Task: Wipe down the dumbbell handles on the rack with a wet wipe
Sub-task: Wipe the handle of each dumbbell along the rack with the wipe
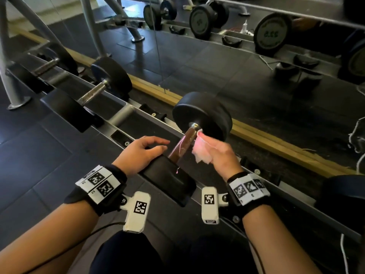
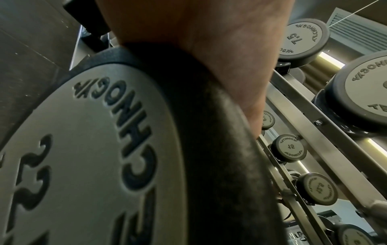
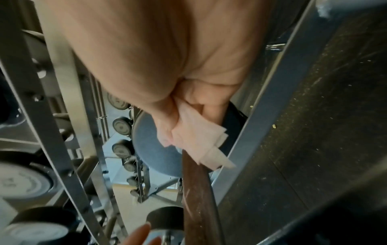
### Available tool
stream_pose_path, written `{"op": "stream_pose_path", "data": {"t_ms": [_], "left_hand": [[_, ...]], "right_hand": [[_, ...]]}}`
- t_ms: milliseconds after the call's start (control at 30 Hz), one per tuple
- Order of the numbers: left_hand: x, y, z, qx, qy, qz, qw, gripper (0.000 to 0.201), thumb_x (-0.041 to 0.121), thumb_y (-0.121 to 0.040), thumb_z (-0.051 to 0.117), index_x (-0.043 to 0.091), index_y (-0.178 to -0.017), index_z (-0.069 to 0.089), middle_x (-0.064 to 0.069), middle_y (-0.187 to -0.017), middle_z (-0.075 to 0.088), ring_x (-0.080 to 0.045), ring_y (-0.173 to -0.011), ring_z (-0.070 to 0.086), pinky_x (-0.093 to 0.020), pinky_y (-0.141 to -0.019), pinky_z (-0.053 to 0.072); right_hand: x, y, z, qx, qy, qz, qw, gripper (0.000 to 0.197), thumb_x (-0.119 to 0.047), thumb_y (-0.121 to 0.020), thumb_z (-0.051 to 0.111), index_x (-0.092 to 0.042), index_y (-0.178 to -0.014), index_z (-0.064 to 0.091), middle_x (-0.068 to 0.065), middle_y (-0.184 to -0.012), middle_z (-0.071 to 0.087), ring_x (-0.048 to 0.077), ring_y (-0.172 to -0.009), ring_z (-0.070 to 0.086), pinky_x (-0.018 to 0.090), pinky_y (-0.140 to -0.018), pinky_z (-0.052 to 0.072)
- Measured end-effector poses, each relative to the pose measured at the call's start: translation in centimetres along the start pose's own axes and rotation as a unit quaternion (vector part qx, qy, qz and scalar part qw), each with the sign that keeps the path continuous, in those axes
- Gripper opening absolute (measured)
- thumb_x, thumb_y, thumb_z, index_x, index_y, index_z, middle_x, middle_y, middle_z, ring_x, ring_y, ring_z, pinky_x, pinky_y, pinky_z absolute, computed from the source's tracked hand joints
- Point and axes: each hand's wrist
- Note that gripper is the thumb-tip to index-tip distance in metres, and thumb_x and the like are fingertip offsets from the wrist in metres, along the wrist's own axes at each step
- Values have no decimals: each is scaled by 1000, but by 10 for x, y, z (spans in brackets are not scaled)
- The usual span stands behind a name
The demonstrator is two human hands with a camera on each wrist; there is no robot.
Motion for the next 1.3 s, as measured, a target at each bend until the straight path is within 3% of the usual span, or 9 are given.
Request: {"op": "stream_pose_path", "data": {"t_ms": [200, 400, 533, 667, 767, 900, 1033, 1167, 1300], "left_hand": [[-2, -1, 1, 5, 2, 6, 1000, 17, 31, -96, 62, 44, -107, 67, 3, -103, 65, -8, -81, 63, -33, -86, 53], [1, 3, 1, 12, 10, -10, 1000, 16, 34, -96, 62, 42, -109, 67, 4, -98, 70, -14, -87, 69, -40, -93, 55], [3, 5, 2, 13, 9, -13, 1000, 19, 34, -96, 61, 37, -115, 67, 4, -101, 69, -16, -94, 67, -45, -99, 52], [4, 6, 2, 14, 10, -16, 1000, 19, 32, -97, 61, 36, -114, 66, -2, -102, 71, -21, -95, 69, -47, -98, 53], [5, 6, 2, 13, 12, -15, 1000, 18, 30, -97, 60, 35, -114, 66, -6, -103, 71, -25, -95, 69, -48, -96, 54], [5, 6, 3, 19, 15, -15, 1000, 17, 31, -97, 60, 34, -113, 67, -9, -103, 71, -29, -95, 70, -47, -94, 55], [4, 7, 4, 24, 20, -9, 999, 16, 31, -98, 59, 34, -111, 67, -3, -100, 71, -21, -90, 70, -42, -92, 56], [2, 7, 3, 18, 22, -5, 1000, 14, 32, -98, 58, 38, -107, 66, 1, -99, 71, -16, -89, 69, -37, -89, 56], [1, 6, 3, 23, 23, -1, 999, 13, 32, -98, 58, 38, -105, 67, 7, -94, 71, -9, -81, 69, -31, -85, 56]], "right_hand": [[23, -1, 33, -59, 233, -112, 964, 46, -15, -104, 40, -36, -146, 45, 2, -145, 51, 18, -137, 43, 36, -117, 30], [13, 9, 15, -127, 14, 34, 991, 28, -55, -89, 63, -43, -113, 71, -6, -119, 67, 12, -114, 61, 28, -95, 46], [1, -4, -4, 11, -11, 37, 999, 24, -62, -83, 66, -45, -97, 74, -3, -110, 67, 15, -107, 60, 32, -89, 47], [9, -5, 14, -24, -42, 87, 995, 24, -46, -96, 57, -30, -104, 74, -1, -106, 71, 5, -94, 68, 21, -71, 50], [28, 7, 27, -62, 19, 36, 997, 35, -39, -103, 45, -27, -132, 61, -1, -134, 62, 15, -126, 56, 22, -100, 42], [38, 23, 25, -161, 16, 56, 985, 28, -55, -94, 51, -46, -116, 68, -16, -120, 68, 1, -117, 59, 31, -105, 39], [22, 10, 12, 16, -46, 34, 998, 15, -48, -80, 59, -53, -88, 72, -13, -96, 72, 10, -98, 67, 32, -87, 51], [26, -5, 11, 90, -114, 43, 988, 18, -43, -93, 59, -41, -104, 73, -4, -104, 68, 8, -89, 69, 23, -77, 55], [38, -4, 30, 1, -73, 26, 997, 33, -42, -99, 49, -56, -128, 55, -8, -142, 50, 14, -130, 48, 45, -113, 37]]}}
Point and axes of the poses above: each hand's wrist, its own y-axis away from the middle knuckle, its own z-axis out of the palm, x = y × z
